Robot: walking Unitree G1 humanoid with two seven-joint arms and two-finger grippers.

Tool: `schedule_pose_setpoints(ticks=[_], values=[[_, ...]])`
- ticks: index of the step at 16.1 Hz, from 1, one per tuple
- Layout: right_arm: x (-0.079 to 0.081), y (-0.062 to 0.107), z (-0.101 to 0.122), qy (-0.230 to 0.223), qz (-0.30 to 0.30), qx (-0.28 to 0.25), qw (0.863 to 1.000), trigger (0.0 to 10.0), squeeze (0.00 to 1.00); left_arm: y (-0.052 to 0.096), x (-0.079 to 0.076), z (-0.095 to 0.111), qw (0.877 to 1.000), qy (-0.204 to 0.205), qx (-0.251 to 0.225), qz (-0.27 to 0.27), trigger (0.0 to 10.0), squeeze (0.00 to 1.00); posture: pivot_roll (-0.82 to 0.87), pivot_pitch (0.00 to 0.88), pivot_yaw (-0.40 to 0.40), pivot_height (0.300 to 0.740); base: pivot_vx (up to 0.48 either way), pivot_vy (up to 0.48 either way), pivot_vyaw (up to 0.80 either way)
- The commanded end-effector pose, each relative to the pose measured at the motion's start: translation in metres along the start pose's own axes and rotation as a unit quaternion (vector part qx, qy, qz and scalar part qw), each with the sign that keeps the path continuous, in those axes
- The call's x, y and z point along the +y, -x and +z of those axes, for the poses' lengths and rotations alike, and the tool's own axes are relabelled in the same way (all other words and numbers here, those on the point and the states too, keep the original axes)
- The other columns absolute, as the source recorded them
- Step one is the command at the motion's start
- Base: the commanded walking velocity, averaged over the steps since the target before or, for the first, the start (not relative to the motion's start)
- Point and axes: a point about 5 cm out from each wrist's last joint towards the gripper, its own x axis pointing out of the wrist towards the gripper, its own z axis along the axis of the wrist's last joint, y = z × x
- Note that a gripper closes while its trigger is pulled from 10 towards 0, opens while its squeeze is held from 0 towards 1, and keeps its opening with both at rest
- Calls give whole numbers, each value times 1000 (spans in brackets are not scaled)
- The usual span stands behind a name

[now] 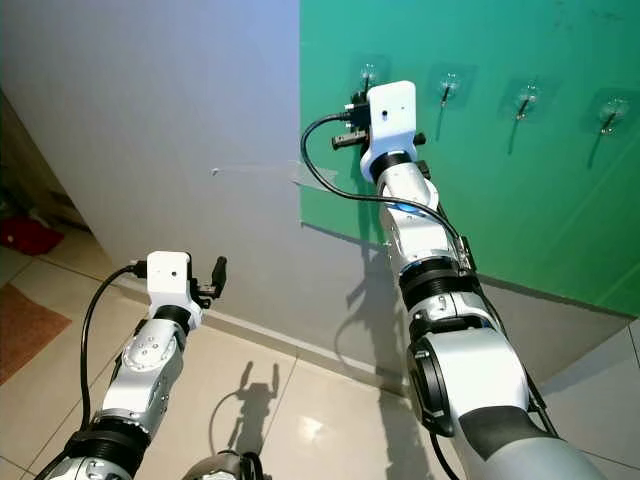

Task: Hang keys on a hook

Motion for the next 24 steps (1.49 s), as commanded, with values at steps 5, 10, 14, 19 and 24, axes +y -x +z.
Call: schedule_pose_setpoints(ticks=[5,10,14,19,24], values=[[-3,9,-28,-1,-5,61,998,0,0,0,2,3,1000,2,-3,3,10000,0,-9,0,1,740,0,0,0],[5,9,-9,-3,28,-17,999,0,0,1,3,2,1000,0,-1,3,10000,0,-15,0,6,740,0,0,0],[7,8,12,5,46,-79,996,0,0,-2,0,3,1000,0,0,-3,10000,0,-29,0,14,740,0,0,0],[5,7,15,5,41,-86,995,0,0,-2,-1,4,1000,0,-1,-4,10000,0,-28,0,15,740,0,0,0],[0,-1,21,11,27,-83,996,0,0,-4,3,7,1000,-1,-6,2,10000,0,-9,0,5,740,0,0,0]])
